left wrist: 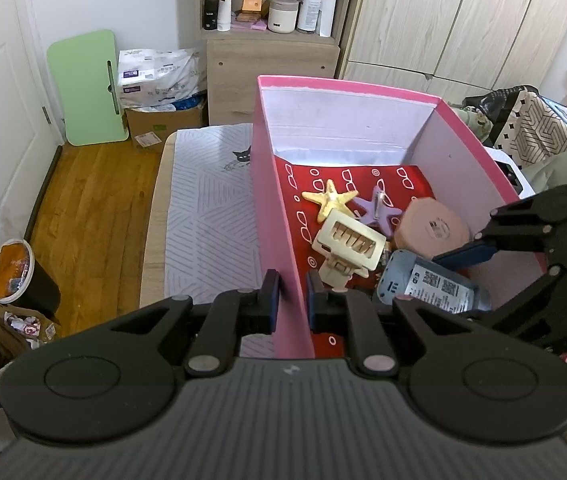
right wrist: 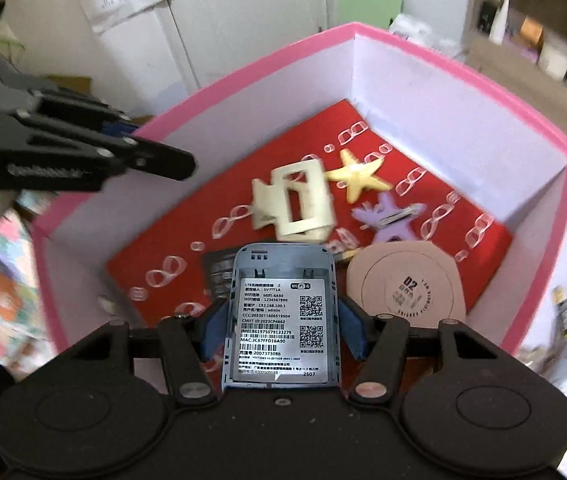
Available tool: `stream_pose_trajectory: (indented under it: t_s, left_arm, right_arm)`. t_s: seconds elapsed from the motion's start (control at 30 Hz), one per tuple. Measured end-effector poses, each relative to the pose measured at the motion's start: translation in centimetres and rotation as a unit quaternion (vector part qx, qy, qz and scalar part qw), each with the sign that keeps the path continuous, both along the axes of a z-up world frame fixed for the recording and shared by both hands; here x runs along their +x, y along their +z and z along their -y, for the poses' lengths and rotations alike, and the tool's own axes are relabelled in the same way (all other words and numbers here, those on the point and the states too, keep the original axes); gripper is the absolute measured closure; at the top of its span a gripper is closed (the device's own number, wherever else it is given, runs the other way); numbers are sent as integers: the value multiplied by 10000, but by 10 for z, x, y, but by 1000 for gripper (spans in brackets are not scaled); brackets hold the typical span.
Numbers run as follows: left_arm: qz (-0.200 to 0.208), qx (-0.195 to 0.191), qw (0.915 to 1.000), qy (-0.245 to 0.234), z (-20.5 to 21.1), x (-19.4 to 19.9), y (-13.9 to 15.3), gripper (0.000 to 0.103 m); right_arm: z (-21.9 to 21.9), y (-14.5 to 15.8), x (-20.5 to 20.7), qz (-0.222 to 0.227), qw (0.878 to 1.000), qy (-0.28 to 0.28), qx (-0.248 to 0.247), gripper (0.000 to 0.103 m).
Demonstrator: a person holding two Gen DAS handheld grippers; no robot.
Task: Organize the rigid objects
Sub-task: 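Carry the grey battery cover into the pink box and release it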
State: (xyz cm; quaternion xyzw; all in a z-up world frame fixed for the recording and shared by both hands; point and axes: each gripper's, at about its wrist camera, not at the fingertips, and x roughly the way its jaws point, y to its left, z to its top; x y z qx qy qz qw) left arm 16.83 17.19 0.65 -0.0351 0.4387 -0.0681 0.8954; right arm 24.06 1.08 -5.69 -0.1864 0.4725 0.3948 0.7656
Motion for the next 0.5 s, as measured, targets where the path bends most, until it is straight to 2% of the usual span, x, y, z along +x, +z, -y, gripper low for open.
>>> stream_pose_trajectory:
  t_s: [0.2, 0.3, 0.4, 0.5]
  left_arm:
    - [-28, -29, 10000, 13, 0, 0, 0, 90]
    - [-30, -3, 10000, 32, -1, 0, -1, 90]
    - [-24, 53, 10000, 37, 2, 0, -1, 90]
    - [-19, 139, 9999, 26, 6, 0, -1, 90]
  right_arm:
    - [-6, -3, -10, 253, 9980, 356, -448, 39]
    - [1, 6, -13, 317, 9992, 100, -211, 39]
    - [11, 23, -22, 758, 9971, -98, -20, 37]
    - [32, 44, -27, 957, 9941, -372, 354, 37]
